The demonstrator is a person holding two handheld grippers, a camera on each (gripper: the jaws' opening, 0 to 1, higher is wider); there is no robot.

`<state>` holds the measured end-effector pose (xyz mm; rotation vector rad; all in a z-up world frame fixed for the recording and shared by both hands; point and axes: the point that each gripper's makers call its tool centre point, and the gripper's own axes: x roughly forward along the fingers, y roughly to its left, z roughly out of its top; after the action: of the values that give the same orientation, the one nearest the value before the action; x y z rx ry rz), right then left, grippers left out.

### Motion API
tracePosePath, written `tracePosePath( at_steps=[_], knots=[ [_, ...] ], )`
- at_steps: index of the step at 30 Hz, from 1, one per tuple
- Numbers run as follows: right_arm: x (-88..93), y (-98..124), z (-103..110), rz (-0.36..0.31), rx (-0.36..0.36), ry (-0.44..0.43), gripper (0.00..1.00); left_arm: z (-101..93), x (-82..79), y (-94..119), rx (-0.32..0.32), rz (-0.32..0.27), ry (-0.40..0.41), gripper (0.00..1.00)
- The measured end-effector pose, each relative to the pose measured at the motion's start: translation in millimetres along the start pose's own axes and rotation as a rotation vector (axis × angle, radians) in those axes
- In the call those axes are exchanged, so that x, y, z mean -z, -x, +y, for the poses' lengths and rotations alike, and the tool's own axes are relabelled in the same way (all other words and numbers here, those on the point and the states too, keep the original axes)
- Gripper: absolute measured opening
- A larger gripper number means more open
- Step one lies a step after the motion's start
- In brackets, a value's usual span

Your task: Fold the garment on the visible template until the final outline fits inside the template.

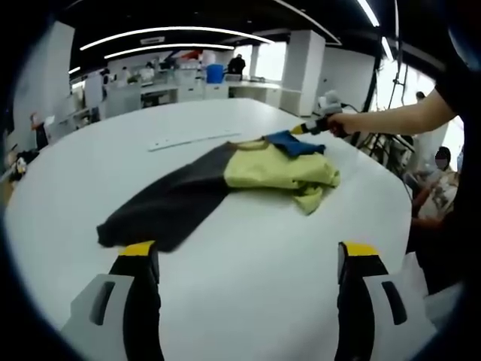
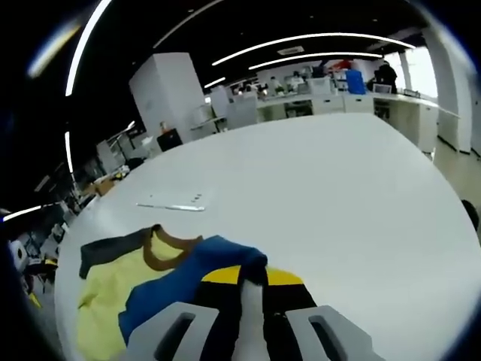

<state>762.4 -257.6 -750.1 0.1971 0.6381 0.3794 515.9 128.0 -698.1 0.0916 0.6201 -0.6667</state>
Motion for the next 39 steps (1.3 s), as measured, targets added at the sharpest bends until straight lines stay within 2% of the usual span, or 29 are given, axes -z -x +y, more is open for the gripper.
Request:
tracePosePath(
  at_steps=[4,6,10,13,16,17,19,22,26,29,32,35,36,39],
  knots=[
    [0.1,2.1,8.0,-0.003,-0.018,-0.012,0.07,1.0,1.9,2.0,-0.004,0.005,0.0,0.95],
    [0.5,2.3,9.8,-0.003,-0.026,-0.047,0.09,1.9,3.0,2.7,-0.01,0.009,0.001,0.94],
    [10.8,10.9,29.4,0.021,-0.031,0.005,0.09,2.6,4.2,2.9,-0.013,0.011,0.003,0.94],
    [13.4,5.7,21.7,0.035,-0.017,-0.002,0.08,2.6,4.5,3.1,-0.014,0.014,0.001,0.94],
    [10.5,3.5,14.7,0.036,-0.008,0.002,0.0,2.9,4.7,4.0,-0.017,0.016,0.0,0.94],
    [10.0,3.8,13.7,0.036,-0.003,0.009,0.0,3.0,5.1,4.7,-0.018,0.019,-0.003,0.93],
    [8.6,9.9,22.1,0.019,-0.001,0.024,0.0,3.6,5.5,5.3,-0.022,0.022,-0.007,0.93],
    [3.7,14.6,22.9,0.005,0.004,0.045,0.0,3.4,4.9,5.8,-0.023,0.019,-0.005,0.94],
    [-0.9,26.2,6.5,0.024,0.087,0.162,0.0,1.7,1.1,4.9,-0.022,0.007,-0.013,0.94],
    [-1.4,42.1,-3.0,0.054,0.159,0.291,0.0,0.9,0.0,3.8,-0.015,0.004,-0.018,0.94],
    [-5.5,57.2,-9.7,0.049,0.211,0.374,0.0,-0.3,-2.2,2.9,-0.012,-0.004,-0.025,0.94],
    [-2.7,70.3,-16.2,0.061,0.254,0.395,0.0,-3.6,-3.5,2.7,-0.004,-0.011,-0.033,0.94],
    [1.2,79.3,-23.6,0.073,0.29,0.392,0.0,-4.6,-3.8,2.6,-0.001,-0.012,-0.036,0.94],
    [6.7,92.8,-35.1,0.066,0.339,0.362,0.0,-7.0,-3.7,3.3,0.008,-0.013,-0.047,0.94]
  ],
)
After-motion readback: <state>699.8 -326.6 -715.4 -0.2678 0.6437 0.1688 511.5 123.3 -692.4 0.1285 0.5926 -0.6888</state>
